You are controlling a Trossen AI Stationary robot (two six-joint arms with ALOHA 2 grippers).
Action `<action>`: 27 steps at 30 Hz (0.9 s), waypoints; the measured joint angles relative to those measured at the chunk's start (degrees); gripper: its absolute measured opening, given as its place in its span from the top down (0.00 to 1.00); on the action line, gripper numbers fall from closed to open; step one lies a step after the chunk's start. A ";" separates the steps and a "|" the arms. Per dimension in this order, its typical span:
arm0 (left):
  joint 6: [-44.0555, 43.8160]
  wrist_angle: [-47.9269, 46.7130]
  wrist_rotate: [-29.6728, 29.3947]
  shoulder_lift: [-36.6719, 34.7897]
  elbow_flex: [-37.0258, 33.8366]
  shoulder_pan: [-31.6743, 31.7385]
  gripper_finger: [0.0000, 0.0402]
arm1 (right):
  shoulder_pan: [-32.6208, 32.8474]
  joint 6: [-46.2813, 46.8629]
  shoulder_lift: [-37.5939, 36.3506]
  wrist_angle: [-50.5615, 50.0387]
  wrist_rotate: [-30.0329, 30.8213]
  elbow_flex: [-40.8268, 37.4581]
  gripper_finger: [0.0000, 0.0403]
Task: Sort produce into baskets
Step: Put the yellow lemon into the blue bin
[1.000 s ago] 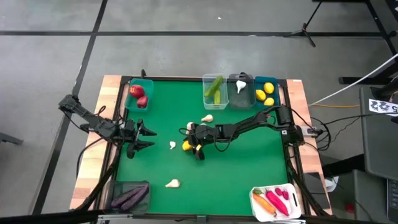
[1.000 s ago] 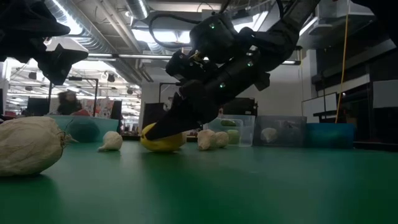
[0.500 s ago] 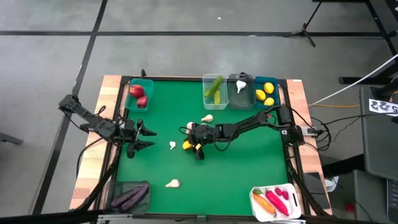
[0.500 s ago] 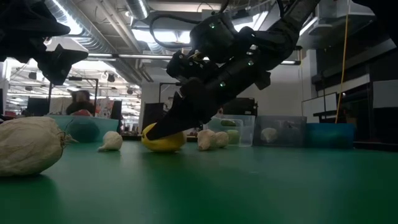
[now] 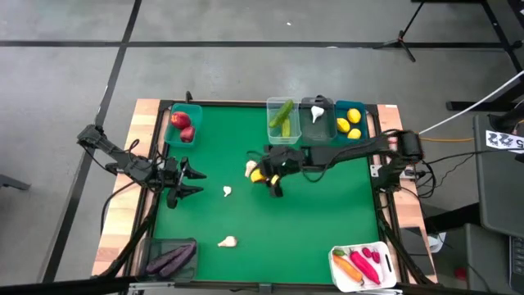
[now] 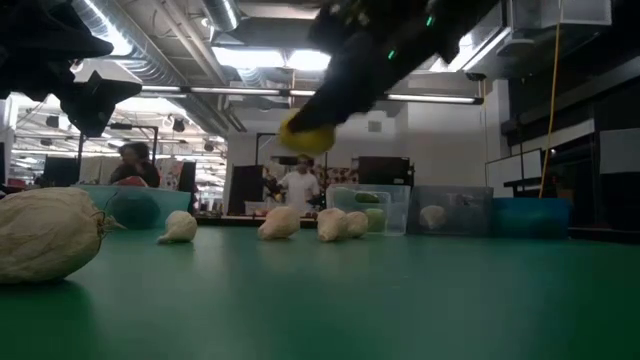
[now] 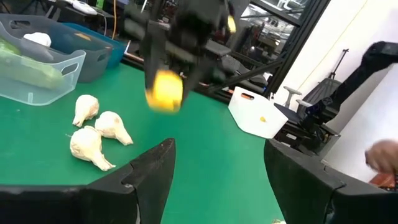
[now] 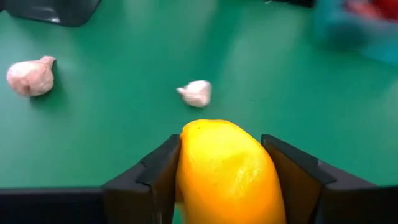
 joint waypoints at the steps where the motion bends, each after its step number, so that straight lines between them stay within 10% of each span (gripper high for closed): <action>1: 0.00 0.00 -0.02 0.00 0.00 -0.02 0.40 | -0.80 -0.77 -2.00 -2.20 0.62 0.02 0.50; 16: 1.07 0.00 -0.15 0.00 0.00 -0.01 0.40 | -23.15 6.21 -29.30 -19.90 15.72 -12.77 0.49; 27: 1.25 0.00 -0.39 0.00 0.00 -0.01 0.40 | -35.40 24.36 -32.49 -17.89 33.53 -26.73 0.48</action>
